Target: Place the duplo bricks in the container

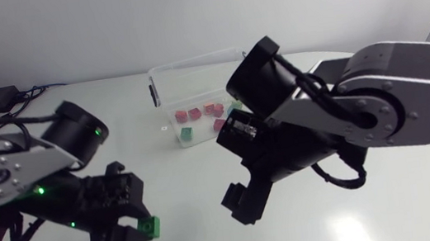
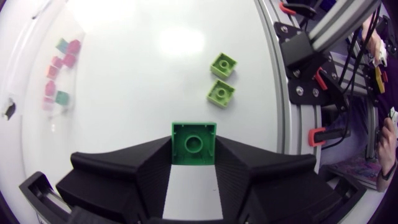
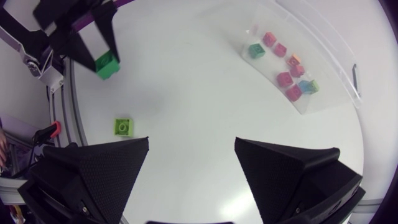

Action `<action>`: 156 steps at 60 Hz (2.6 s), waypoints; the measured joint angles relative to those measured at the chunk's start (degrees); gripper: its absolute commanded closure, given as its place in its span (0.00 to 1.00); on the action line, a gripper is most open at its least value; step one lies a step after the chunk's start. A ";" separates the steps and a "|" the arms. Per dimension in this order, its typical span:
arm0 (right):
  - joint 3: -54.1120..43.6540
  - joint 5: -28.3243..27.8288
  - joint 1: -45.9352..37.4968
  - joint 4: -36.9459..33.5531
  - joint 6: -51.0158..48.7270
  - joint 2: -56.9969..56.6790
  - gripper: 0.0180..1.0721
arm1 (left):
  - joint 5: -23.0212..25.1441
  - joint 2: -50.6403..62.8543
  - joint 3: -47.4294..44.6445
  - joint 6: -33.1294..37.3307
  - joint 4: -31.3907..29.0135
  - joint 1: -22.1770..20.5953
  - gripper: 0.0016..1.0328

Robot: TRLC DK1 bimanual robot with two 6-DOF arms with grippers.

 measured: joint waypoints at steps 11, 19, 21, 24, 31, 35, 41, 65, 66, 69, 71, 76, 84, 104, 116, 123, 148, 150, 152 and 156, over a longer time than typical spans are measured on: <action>-1.64 -1.53 2.08 -0.04 0.28 2.86 0.05 | 4.11 0.44 9.55 0.22 1.20 5.70 0.97; -1.77 -2.49 3.52 -0.07 0.31 4.52 0.05 | 7.10 4.22 16.63 -2.73 7.98 8.13 0.97; -1.77 -2.51 3.89 -0.07 0.31 4.94 0.05 | 7.63 5.49 18.29 -3.65 9.25 8.44 0.97; -1.77 -2.56 4.50 -0.09 0.37 5.73 0.05 | 7.93 7.69 20.94 -5.92 12.04 8.72 0.97; -1.77 -2.80 5.51 -0.11 0.50 7.52 0.05 | 8.28 12.79 26.32 -10.51 18.56 8.92 0.97; -1.77 -3.28 5.92 -0.11 0.74 8.44 0.05 | 8.28 16.24 29.44 -12.76 20.92 8.92 0.97; -1.77 -3.85 6.60 -0.11 1.11 9.62 0.05 | 8.28 21.33 33.11 -14.95 22.77 8.92 0.97; -1.77 -5.35 8.26 -0.26 1.57 12.09 0.05 | 7.13 41.75 46.03 -18.93 25.14 8.98 0.96; -1.77 -5.38 8.31 -0.31 1.55 12.13 0.05 | 6.95 42.23 46.49 -18.95 25.18 9.01 0.96; -1.77 -5.70 8.37 -0.50 1.60 12.20 0.05 | 6.62 43.60 48.04 -19.37 25.38 9.11 0.94; -1.77 -5.77 8.39 -0.72 1.75 12.24 0.05 | 6.45 44.33 49.07 -19.41 25.44 9.25 0.92; -1.77 -6.32 8.61 -1.03 1.92 12.41 0.05 | 6.08 45.55 50.86 -19.58 25.79 9.55 0.85; -1.77 -7.23 9.42 -1.11 2.45 13.46 0.05 | 6.03 46.49 52.57 -19.61 26.05 9.90 0.49; -1.36 -7.21 11.43 -1.09 3.04 18.64 0.05 | 6.05 45.94 52.28 -19.61 26.05 11.69 0.04; 1.88 -6.54 11.87 -1.09 3.06 20.92 0.05 | 6.05 40.37 49.72 -19.58 26.05 12.92 0.04; 2.64 -6.34 12.13 -1.11 3.06 22.03 0.05 | 6.08 36.22 47.74 -19.58 26.16 13.77 0.04; 3.89 -5.40 12.61 -2.80 3.08 24.59 0.22 | 6.58 21.20 35.54 -17.99 26.21 18.01 0.04; 4.09 -5.33 12.68 -3.04 3.08 24.92 0.24 | 6.60 19.85 34.42 -17.73 26.21 18.08 0.04; 4.28 -5.29 12.76 -3.21 3.06 25.16 0.32 | 6.62 18.36 33.24 -17.42 26.21 18.10 0.04; 4.59 -5.29 12.81 -3.48 3.08 25.57 0.53 | 6.75 15.80 31.10 -16.96 26.21 18.16 0.04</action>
